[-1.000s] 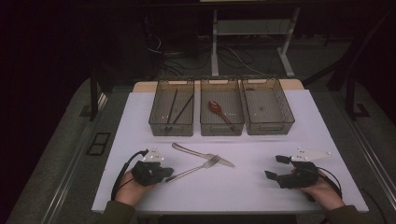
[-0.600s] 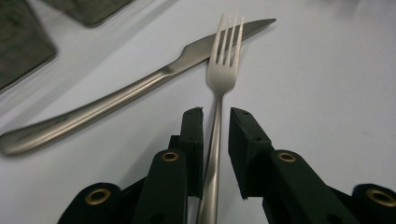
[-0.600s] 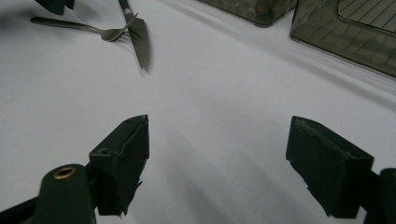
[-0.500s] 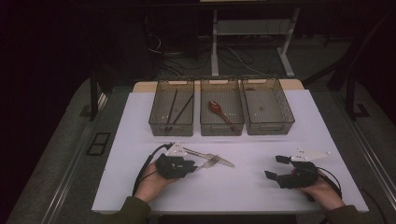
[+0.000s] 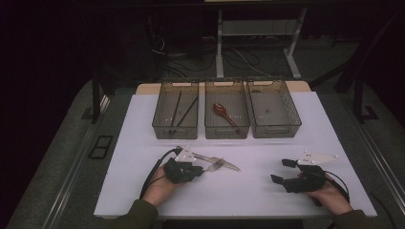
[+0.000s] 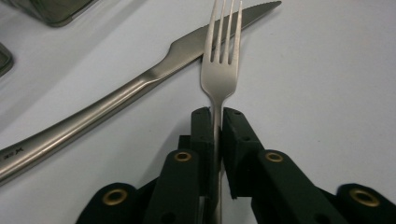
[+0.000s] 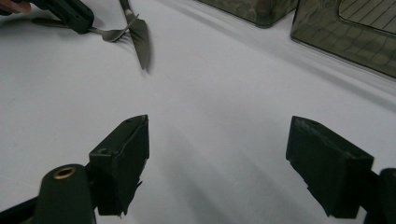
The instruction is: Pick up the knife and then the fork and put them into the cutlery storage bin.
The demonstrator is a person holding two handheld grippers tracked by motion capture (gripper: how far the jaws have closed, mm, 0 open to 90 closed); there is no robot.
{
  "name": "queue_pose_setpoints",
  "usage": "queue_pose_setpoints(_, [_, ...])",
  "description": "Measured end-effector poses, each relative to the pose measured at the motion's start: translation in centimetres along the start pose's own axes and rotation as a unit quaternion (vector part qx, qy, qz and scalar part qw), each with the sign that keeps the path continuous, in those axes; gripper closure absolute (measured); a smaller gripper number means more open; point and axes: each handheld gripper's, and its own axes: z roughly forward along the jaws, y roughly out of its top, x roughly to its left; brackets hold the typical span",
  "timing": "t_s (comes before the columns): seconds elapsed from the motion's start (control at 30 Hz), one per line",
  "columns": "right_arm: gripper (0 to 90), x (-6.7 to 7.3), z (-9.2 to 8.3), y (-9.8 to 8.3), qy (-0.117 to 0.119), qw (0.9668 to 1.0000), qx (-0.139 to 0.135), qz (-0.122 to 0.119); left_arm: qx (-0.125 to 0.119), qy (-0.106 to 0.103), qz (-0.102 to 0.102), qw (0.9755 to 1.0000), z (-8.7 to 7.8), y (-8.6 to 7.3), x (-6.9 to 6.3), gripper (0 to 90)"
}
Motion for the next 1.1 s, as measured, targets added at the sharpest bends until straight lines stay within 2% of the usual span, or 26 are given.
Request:
queue_pose_setpoints(0.3, [20.5,0.0,0.0,0.0,0.001,1.0,-0.001,0.001,0.001,0.001,0.024,0.9997,0.0,0.0,-0.1,84.2])
queue_pose_setpoints(0.4, [20.3,0.0,0.0,0.0,0.002,1.0,-0.003,0.004,0.0,-0.001,0.019,0.9998,-0.1,0.0,-0.2,84.6])
queue_pose_setpoints(0.47, [19.6,-0.1,0.0,0.0,0.005,1.0,-0.006,0.006,-0.001,-0.002,0.026,0.9997,-0.1,0.1,-0.2,84.6])
queue_pose_setpoints(0.5, [19.2,-0.1,-0.1,0.0,0.005,0.9999,-0.007,0.008,-0.003,-0.004,0.022,0.9998,-0.2,0.1,-0.3,84.6])
queue_pose_setpoints(0.6, [18.3,-0.1,-0.1,0.1,0.005,0.9998,-0.013,0.012,-0.014,-0.005,0.012,0.9998,-0.6,0.3,-0.5,84.7])
queue_pose_setpoints(0.77, [18.1,-0.2,-0.2,0.1,0.003,0.9993,-0.023,0.028,-0.028,-0.005,0.011,0.9995,-1.2,0.8,-0.7,84.7])
queue_pose_setpoints(0.83, [18.0,-0.2,-0.2,0.2,-0.003,0.9995,-0.018,0.028,-0.035,-0.007,0.012,0.9993,-1.5,1.0,-0.8,84.7])
queue_pose_setpoints(0.97, [13.4,-0.2,-0.4,0.7,0.009,0.9991,-0.013,0.038,-0.056,-0.007,0.009,0.9983,-2.1,1.5,-1.0,84.8])
queue_pose_setpoints(1.1, [13.5,-0.1,-0.6,1.2,0.023,0.9988,-0.013,0.041,-0.076,-0.005,0.007,0.997,-2.7,2.1,-1.1,84.8])
